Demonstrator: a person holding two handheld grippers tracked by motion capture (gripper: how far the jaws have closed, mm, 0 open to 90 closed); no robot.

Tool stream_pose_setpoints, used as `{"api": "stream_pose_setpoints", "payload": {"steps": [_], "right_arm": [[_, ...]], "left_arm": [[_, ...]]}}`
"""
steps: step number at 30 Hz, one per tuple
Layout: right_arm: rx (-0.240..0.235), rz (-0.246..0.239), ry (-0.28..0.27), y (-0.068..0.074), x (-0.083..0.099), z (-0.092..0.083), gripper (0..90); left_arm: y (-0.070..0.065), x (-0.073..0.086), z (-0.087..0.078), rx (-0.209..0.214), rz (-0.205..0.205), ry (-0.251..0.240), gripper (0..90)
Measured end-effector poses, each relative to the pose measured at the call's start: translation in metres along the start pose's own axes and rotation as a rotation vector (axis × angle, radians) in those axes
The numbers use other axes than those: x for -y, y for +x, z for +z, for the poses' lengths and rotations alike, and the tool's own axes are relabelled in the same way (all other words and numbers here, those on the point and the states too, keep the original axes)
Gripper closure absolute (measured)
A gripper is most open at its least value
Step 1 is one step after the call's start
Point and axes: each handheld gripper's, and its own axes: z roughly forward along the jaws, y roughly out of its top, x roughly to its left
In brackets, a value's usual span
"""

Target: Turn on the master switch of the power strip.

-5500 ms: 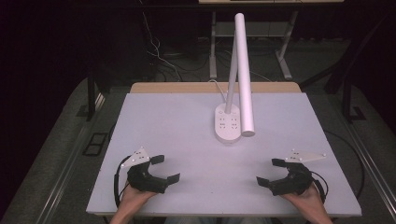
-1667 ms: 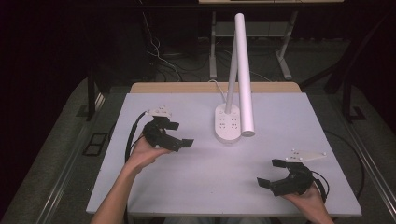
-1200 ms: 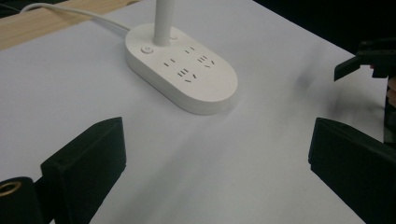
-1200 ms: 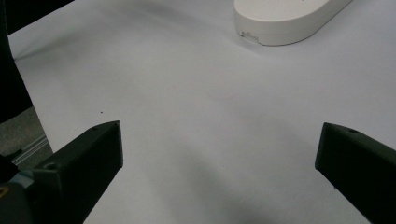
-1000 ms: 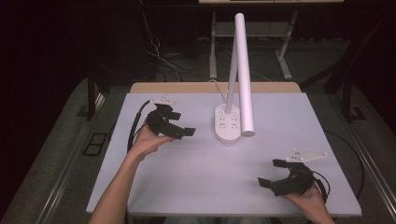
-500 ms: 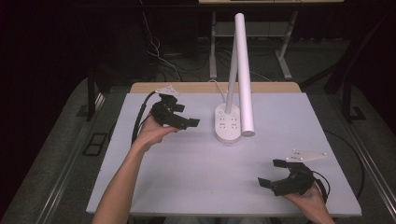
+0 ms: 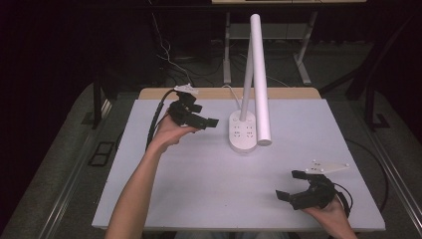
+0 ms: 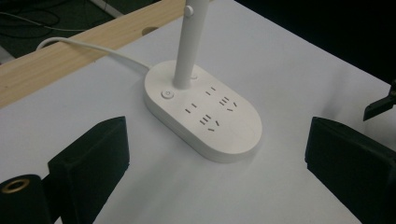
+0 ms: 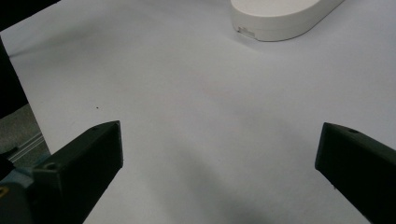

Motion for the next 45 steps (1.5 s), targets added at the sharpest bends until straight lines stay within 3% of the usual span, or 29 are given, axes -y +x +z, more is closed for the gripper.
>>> {"api": "stream_pose_setpoints", "payload": {"steps": [16, 30, 44, 45], "right_arm": [[0.000, -0.003, -0.002, 0.000, 0.000, -0.001, 0.3], [0.001, -0.004, -0.007, -0.001, 0.001, -0.002, 0.3], [0.005, 0.001, -0.006, -0.001, 0.002, -0.002, 0.3], [0.008, 0.004, -0.004, -0.001, 0.002, -0.002, 0.3]], "left_arm": [[0.016, -0.010, 0.016, -0.025, -0.044, -0.014, 9.4], [0.024, -0.021, 0.037, -0.045, -0.082, -0.042, 27.2], [0.031, -0.020, 0.062, -0.057, -0.111, -0.053, 47.1], [0.030, -0.020, 0.064, -0.050, -0.136, -0.061, 49.0]]}}
